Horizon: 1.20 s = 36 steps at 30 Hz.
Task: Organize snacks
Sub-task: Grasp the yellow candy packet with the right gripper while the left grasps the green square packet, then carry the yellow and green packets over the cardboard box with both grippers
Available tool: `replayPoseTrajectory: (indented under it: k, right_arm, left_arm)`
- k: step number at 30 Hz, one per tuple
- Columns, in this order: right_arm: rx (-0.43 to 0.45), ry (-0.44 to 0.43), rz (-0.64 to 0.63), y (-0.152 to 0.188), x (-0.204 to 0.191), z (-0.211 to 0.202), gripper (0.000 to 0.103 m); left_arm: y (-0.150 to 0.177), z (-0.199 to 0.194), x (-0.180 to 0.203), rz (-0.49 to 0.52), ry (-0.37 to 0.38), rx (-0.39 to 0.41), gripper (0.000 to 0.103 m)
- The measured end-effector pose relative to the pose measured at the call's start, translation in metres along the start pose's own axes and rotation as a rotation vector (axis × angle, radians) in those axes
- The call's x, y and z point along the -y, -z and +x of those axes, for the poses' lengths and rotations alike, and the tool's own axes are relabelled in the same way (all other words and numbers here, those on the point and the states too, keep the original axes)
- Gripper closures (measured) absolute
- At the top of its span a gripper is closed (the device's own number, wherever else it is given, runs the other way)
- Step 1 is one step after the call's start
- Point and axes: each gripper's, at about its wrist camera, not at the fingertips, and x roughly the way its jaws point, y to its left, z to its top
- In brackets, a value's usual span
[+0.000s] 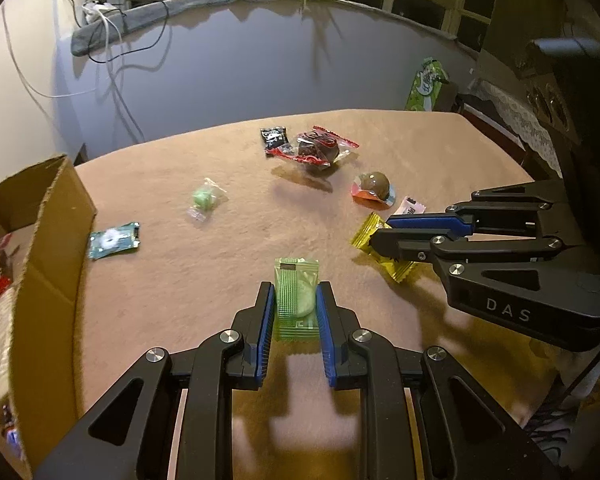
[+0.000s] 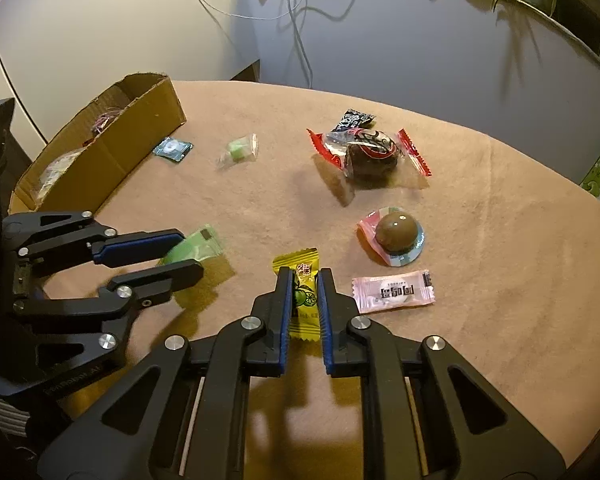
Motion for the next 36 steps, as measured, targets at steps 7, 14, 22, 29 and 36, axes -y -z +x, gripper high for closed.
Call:
replayPoseTrajectory:
  k: [7, 14, 22, 29, 36]
  right_arm:
    - [0.038, 0.001, 0.0, 0.001, -0.008, -0.016, 0.091]
    - [0.091, -0.01, -0.03, -0.011, -0.028, -0.04, 0.091]
    - [0.125, -0.055, -0.09, -0.038, -0.074, -0.044, 0.091]
    - [0.145, -0.102, -0.143, -0.062, -0.12, -0.036, 0.091]
    - [0.143, -0.156, -0.184, -0.086, -0.163, -0.019, 0.091]
  left_arm:
    - [0.001, -0.022, -0.004, -0.016, -0.003, 0.039, 0.084]
    - [-0.001, -0.048, -0.016, -0.035, -0.015, 0.086, 0.084]
    - [0.002, -0.078, -0.052, -0.082, -0.066, 0.138, 0.084]
    - [0.011, -0.1, -0.097, -0.15, -0.121, 0.166, 0.084]
    - [0.018, -0.113, -0.135, -0.204, -0.175, 0.181, 0.084]
